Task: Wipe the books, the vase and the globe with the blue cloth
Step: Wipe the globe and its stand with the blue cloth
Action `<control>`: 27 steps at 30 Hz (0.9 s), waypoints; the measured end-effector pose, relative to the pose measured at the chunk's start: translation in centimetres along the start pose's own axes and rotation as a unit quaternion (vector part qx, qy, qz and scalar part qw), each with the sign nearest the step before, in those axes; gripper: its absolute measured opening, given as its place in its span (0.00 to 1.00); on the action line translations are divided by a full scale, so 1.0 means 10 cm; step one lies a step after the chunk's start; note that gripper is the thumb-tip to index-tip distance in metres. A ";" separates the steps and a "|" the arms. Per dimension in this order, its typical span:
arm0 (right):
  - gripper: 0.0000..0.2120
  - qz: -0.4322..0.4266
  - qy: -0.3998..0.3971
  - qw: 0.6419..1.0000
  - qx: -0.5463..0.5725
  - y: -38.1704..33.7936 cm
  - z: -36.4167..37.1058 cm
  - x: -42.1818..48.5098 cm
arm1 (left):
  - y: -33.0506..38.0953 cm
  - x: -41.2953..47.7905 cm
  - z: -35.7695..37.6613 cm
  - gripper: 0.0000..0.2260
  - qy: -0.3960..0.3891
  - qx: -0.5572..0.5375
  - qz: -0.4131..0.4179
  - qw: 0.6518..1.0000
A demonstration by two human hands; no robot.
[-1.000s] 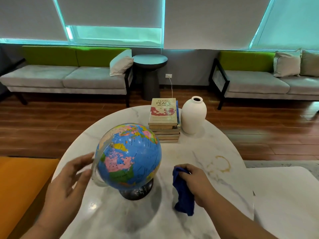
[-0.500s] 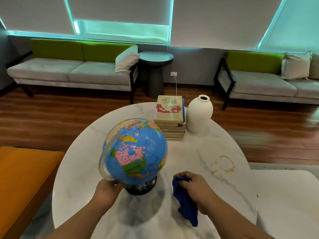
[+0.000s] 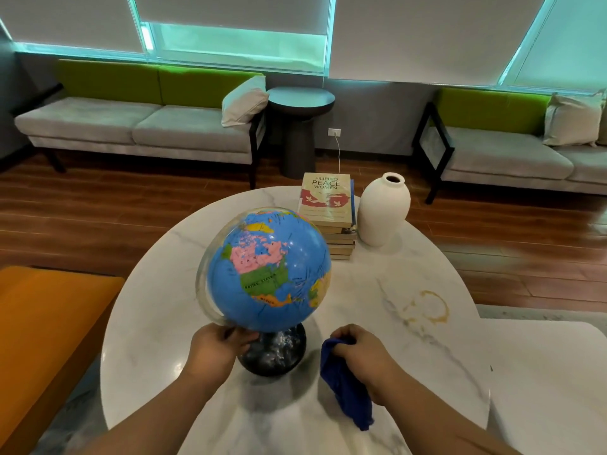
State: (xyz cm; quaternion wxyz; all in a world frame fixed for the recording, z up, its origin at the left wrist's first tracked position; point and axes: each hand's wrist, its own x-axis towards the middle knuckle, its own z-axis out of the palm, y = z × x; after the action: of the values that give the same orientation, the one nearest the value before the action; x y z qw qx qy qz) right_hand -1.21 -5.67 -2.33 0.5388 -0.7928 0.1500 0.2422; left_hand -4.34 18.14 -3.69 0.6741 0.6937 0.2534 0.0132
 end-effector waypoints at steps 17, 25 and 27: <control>0.22 -0.276 -0.079 0.883 -0.371 -0.09 0.33 0.03 | 0.06 -0.22 0.13 0.07 -0.008 -0.070 -0.021 0.997; 0.22 -0.279 -0.048 0.903 -0.324 -0.13 0.36 0.04 | 0.12 -0.25 0.22 0.09 0.000 -0.078 -0.012 0.997; 0.23 -0.282 -0.082 0.874 -0.387 -0.11 0.36 0.05 | 0.11 -0.24 0.22 0.10 0.009 -0.077 -0.020 0.997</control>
State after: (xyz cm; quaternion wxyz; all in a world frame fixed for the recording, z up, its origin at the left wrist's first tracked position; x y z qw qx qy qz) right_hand -1.05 -1.94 -2.76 0.2447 -0.9238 -0.2310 0.1829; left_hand -5.24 15.28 -2.07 0.7234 0.6343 0.2714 0.0254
